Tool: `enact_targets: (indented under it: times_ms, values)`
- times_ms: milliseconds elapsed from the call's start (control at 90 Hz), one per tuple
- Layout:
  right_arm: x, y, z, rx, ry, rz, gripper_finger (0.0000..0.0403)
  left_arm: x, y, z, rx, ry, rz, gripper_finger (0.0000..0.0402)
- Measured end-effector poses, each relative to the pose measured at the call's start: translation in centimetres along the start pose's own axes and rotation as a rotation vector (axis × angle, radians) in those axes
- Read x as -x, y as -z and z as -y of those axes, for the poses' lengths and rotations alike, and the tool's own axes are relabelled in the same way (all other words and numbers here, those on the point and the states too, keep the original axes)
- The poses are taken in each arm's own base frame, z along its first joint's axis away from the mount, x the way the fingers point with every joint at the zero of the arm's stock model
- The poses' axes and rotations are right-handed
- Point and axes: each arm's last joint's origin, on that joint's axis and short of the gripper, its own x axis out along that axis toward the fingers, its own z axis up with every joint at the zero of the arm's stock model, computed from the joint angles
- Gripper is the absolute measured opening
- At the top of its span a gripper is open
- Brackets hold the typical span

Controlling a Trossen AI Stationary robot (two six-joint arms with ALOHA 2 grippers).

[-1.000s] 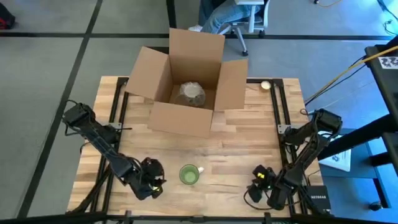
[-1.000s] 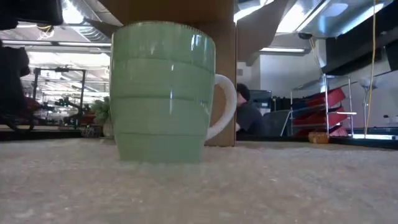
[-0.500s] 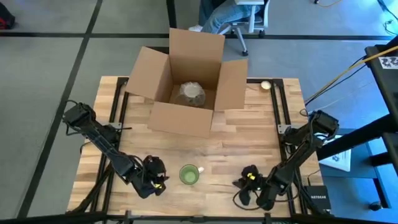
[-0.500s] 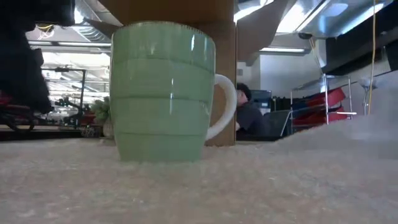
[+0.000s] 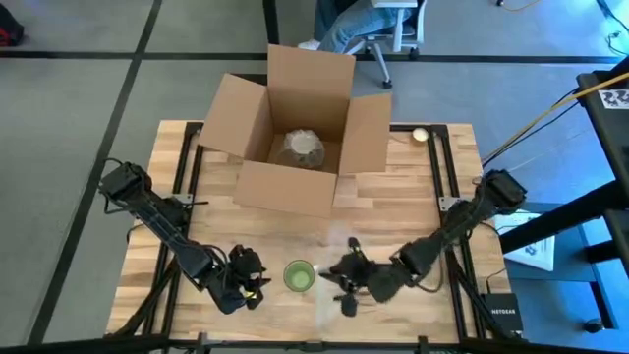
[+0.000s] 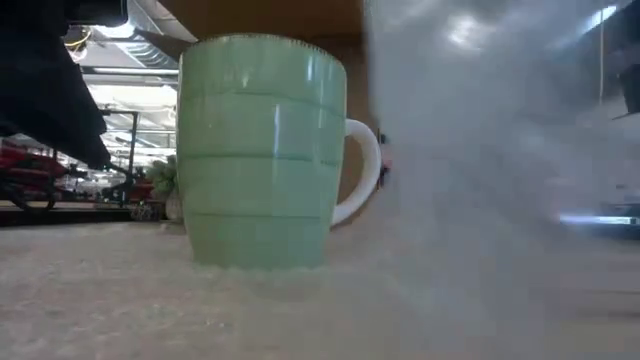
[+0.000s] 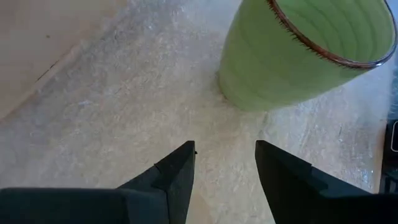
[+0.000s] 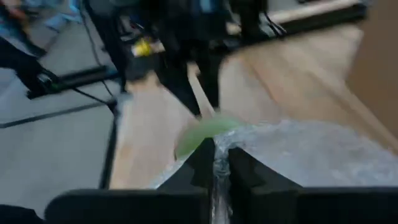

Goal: Wrap mug
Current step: Wrap the green mug with the transparent bubble wrap

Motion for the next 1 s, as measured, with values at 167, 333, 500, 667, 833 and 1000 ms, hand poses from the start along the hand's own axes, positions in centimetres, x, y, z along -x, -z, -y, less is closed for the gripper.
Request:
enact_targets:
  times_ms: [167, 333, 500, 667, 833, 1000]
  values:
    - [-3.6, -0.6, 0.6, 0.025, -0.129, 0.045, 0.0001, 0.5, -0.9, 1.1, -0.004, 0.032, 0.02, 0.0153]
    - [-6.4, -0.5, 1.0, 0.064, -0.133, -0.008, 0.0001, 2.2, -3.1, 2.8, -0.044, 0.1, 0.063, 0.0153]
    - [-8.3, 0.4, 1.5, 0.073, -0.13, -0.053, 0.0001, 3.5, -5.1, 4.1, -0.098, 0.136, 0.12, 0.0153]
    - [-9.1, 1.6, 1.5, 0.083, -0.126, -0.09, 0.0001, 3.5, -6.4, 4.3, -0.115, 0.117, 0.174, 0.0153]
    - [-9.3, 2.3, 1.6, 0.089, -0.146, -0.133, 0.0001, 2.7, -7.0, 3.9, -0.142, 0.062, 0.21, 0.0153]
    - [-9.3, 2.4, 1.5, 0.09, -0.146, -0.136, 0.0001, -0.3, -6.6, 3.4, -0.167, 0.006, 0.137, 0.0153]
